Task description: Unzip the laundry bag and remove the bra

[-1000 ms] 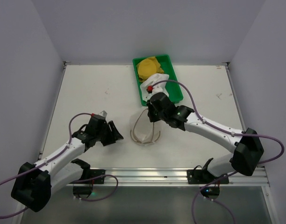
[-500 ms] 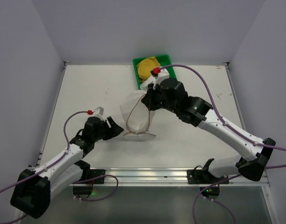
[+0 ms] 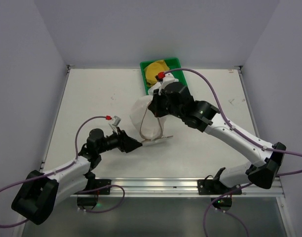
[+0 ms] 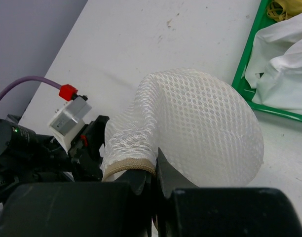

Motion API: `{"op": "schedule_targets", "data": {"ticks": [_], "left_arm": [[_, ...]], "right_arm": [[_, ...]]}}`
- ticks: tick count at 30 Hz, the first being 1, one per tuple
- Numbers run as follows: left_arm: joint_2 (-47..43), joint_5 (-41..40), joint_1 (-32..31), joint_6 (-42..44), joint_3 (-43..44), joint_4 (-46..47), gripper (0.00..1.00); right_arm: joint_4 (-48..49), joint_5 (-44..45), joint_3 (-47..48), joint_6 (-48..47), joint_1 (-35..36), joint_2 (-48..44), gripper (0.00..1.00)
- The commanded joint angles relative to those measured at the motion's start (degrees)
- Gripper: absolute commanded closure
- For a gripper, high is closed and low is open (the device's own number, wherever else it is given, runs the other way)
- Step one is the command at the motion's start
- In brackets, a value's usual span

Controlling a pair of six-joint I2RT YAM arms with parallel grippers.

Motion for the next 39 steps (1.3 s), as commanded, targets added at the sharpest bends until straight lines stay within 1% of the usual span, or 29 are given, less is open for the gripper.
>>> {"op": "schedule_targets", "data": {"ticks": [1, 5, 9, 10, 12, 13, 14, 16, 17, 19, 22, 26, 30, 34, 37, 39], "left_arm": [[4.00, 9.03, -3.31, 0.65, 1.15, 8.79, 0.35], [6.55, 8.42, -5.34, 1.79, 2.03, 9.06, 0.33], [5.16, 5.88, -6.75, 4.07, 2.29, 9.06, 0.32], [4.63, 4.56, -7.19, 4.69, 2.38, 7.32, 0.32], [3.14, -0.01, -7.45, 7.41, 3.08, 4.68, 0.30], [2.26, -1.76, -7.46, 8.37, 3.43, 1.01, 0.30], [1.38, -6.22, -7.37, 10.12, 3.70, -0.68, 0.30], [-1.70, -10.46, -7.54, 11.45, 3.35, -3.14, 0.27], [-3.88, -13.79, -7.46, 12.94, 3.17, -3.59, 0.27], [-5.74, -15.40, -7.46, 14.35, 2.03, -2.72, 0.26], [-7.68, -15.06, -7.63, 15.41, 0.63, 0.26, 0.25], [-7.33, -13.48, -7.72, 17.52, 0.62, 1.06, 0.23], [-6.46, -8.64, -7.98, 16.91, -0.69, 4.75, 0.23], [-5.75, -4.78, -9.56, 15.42, -1.31, 7.30, 0.23], [-4.08, -5.29, -11.49, 15.33, -0.87, 7.83, 0.24], [-2.94, -7.40, -12.29, 16.11, -0.09, 8.18, 0.24]], "right_arm": [[0.64, -0.21, 2.62, -0.09, -0.07, 0.73, 1.00], [0.91, -0.47, 3.06, 0.00, -0.24, 1.88, 1.00], [0.91, -1.70, 2.98, -0.01, -0.77, 2.76, 1.00], [0.99, -2.05, 2.89, 0.08, -0.77, 2.67, 1.00], [1.60, -3.55, 2.80, 0.00, -0.77, 2.41, 1.00], [1.52, -3.81, 2.80, -0.44, -0.77, 2.41, 1.00], [1.52, -4.42, 2.80, -0.62, -0.77, 2.23, 1.00], [1.52, -4.78, 2.54, -1.06, -0.86, 1.97, 1.00], [1.52, -5.30, 2.36, -1.06, -0.86, 1.53, 1.00], [1.61, -5.66, 2.36, -1.32, -1.21, 1.18, 1.00], [1.52, -6.36, 2.97, -1.76, -1.56, 0.83, 1.00], [1.52, -7.59, 4.47, -2.90, -1.74, 0.74, 1.00], [1.52, -9.44, 5.08, -3.61, -2.35, 0.39, 1.00], [1.70, -10.23, 4.82, -3.70, -4.19, -0.58, 1.00], [2.40, -11.37, 4.65, -3.17, -4.64, -1.11, 1.00], [2.57, -12.86, 4.91, -2.91, -4.64, -1.11, 1.00]]}}
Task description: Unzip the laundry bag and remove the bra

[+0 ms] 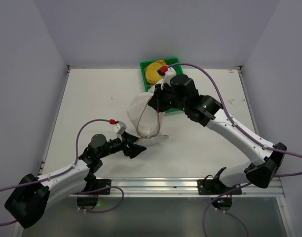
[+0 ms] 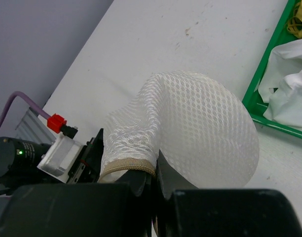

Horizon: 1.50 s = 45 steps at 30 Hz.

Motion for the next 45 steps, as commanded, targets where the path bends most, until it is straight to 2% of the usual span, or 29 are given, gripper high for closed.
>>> {"op": "schedule_targets", "data": {"ticks": [1, 5, 6, 11, 14, 18, 26, 32, 37, 41, 42, 45], "left_arm": [[1.48, -1.02, -1.97, 1.56, 1.16, 4.73, 0.24], [4.98, -1.47, -2.85, 2.88, 3.54, 4.12, 0.31], [5.61, -0.86, -2.94, 2.62, 3.97, 3.42, 0.39], [7.19, 2.57, -3.73, -2.81, 4.42, 1.83, 0.60], [6.06, 3.89, -4.44, -6.07, 3.89, 1.65, 0.86], [2.54, 4.95, -4.44, -11.70, 4.59, -1.40, 1.00], [0.34, 6.88, -4.44, -32.94, 6.44, -3.97, 1.00], [0.61, 8.38, -4.44, -46.23, 3.37, -8.71, 1.00], [-3.69, 5.76, -4.35, -59.49, -1.03, -7.13, 1.00], [-5.99, 1.79, -4.26, -63.38, -0.59, -12.31, 1.00], [-6.08, 1.18, -4.17, -63.56, -0.42, -14.32, 1.00], [-6.17, 0.47, -3.39, -64.27, -0.24, -16.88, 1.00]], "right_arm": [[2.29, -3.58, 2.44, -0.20, -0.16, -2.38, 1.00], [2.29, -3.41, 1.74, -0.20, -0.16, -2.46, 1.00], [2.38, -2.62, 1.48, -0.37, -0.25, -2.55, 1.00], [4.83, -0.85, -2.65, 0.24, -2.35, -3.61, 1.00], [6.24, -0.86, -4.76, 0.86, -3.06, -3.96, 1.00], [8.70, 0.29, -8.54, -0.89, -3.15, -3.87, 1.00], [18.97, 0.29, -25.65, -3.18, -2.53, -5.54, 1.00], [24.08, 3.10, -36.91, -2.66, -2.00, -9.23, 1.00], [26.02, 3.37, -41.32, -4.15, -1.83, -13.10, 1.00], [27.16, 3.63, -43.52, -5.38, -1.39, -14.24, 1.00], [27.25, 3.45, -43.87, -5.47, -1.22, -14.59, 0.98], [26.90, 2.22, -44.67, -6.61, -0.43, -16.00, 0.84]]}}
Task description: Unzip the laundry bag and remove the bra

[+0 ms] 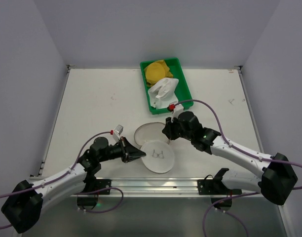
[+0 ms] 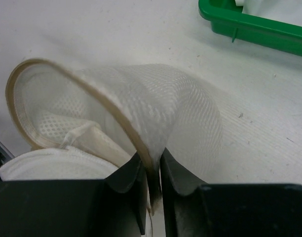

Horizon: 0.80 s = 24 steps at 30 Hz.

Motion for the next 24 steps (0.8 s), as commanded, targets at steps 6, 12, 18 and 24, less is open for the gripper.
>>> {"op": "schedule_targets", "data": {"ticks": [6, 12, 18, 24], "left_arm": [[2.92, 1.11, 4.39, -2.28, 2.96, -7.43, 1.00], [7.22, 0.33, 6.67, 4.41, 10.95, -15.34, 1.00], [7.67, -0.02, 9.75, 3.80, 13.24, -18.42, 1.00], [7.75, -0.03, 10.37, 3.62, 14.39, -20.28, 1.00]], "right_arm": [[-1.55, -0.16, 0.47, -5.09, 2.05, -6.90, 0.26], [-3.22, -6.56, -0.14, -12.02, 4.77, -14.11, 0.11], [-4.90, -8.17, -1.72, -14.94, 12.05, -13.86, 0.09], [-2.79, 1.67, -2.52, -15.64, 20.58, -7.98, 0.09]]}}
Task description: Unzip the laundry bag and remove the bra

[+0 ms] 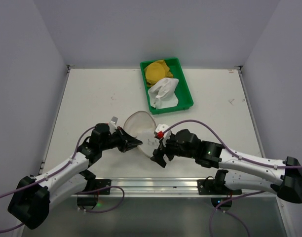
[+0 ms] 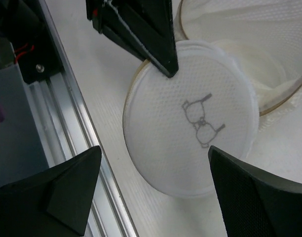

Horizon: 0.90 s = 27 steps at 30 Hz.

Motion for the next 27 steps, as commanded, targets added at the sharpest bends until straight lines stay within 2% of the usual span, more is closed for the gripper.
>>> {"op": "schedule_targets", "data": {"ticks": [1, 4, 6, 10, 12, 13, 15, 16, 17, 18, 21, 22, 24, 25, 27], "left_arm": [[0.02, 1.33, 0.52, 0.25, 2.54, -2.38, 1.00], [-0.24, 1.42, 0.60, 0.17, 2.72, -2.81, 1.00], [-0.51, 1.42, 0.69, 0.17, 2.81, -3.08, 1.00], [-1.30, 0.89, 0.87, 0.60, 3.07, -4.39, 1.00], [-1.47, 0.89, 0.87, 0.60, 2.90, -4.57, 1.00], [-1.39, 1.15, 0.87, 0.78, 2.90, -4.49, 1.00], [-1.30, 1.24, 0.95, 1.22, 3.24, -4.83, 1.00], [-1.21, 0.98, 0.95, 2.26, 3.59, -5.27, 1.00], [-1.21, 0.72, 1.04, 2.97, 4.56, -7.36, 1.00], [-1.39, 0.02, 1.04, 3.85, 5.26, -9.21, 1.00], [-2.53, -4.98, 1.48, 9.29, 10.07, -16.15, 0.79], [-2.96, -8.74, 1.57, 12.96, 11.84, -18.18, 0.64], [-2.88, -12.80, 1.92, 18.50, 17.79, -25.47, 0.45], [-2.45, -16.74, 1.92, 20.19, 19.84, -27.49, 0.28], [-1.92, -21.15, 2.01, 24.48, 23.97, -33.99, 0.16]], "right_arm": [[1.10, 7.18, 0.71, -2.48, 3.96, 4.31, 0.09], [1.80, 12.81, 2.12, -3.98, 7.13, 8.53, 0.14], [2.60, 16.58, 2.65, -4.33, 8.27, 11.08, 0.22], [2.69, 20.20, 3.88, -4.95, 9.50, 14.16, 0.29], [3.21, 20.38, 3.89, -4.95, 9.94, 14.43, 0.36], [3.47, 20.99, 3.71, -4.86, 9.95, 14.43, 0.53], [3.83, 21.52, 3.80, -4.86, 10.03, 14.34, 0.71], [3.57, 21.70, 4.23, -4.86, 10.03, 14.34, 0.90], [2.61, 21.53, 4.67, -4.95, 10.03, 14.26, 0.98], [1.64, 21.09, 5.20, -4.86, 10.03, 14.17, 1.00], [-3.28, 17.93, 8.71, -3.81, 10.03, 14.43, 1.00], [-4.51, 16.97, 10.46, -3.37, 10.03, 14.52, 1.00], [-7.41, 14.76, 11.88, -1.61, 10.12, 14.43, 1.00], [-8.55, 14.15, 13.45, -1.09, 10.03, 14.34, 1.00], [-11.63, 13.18, 15.13, 0.67, 10.03, 14.34, 1.00]]}}
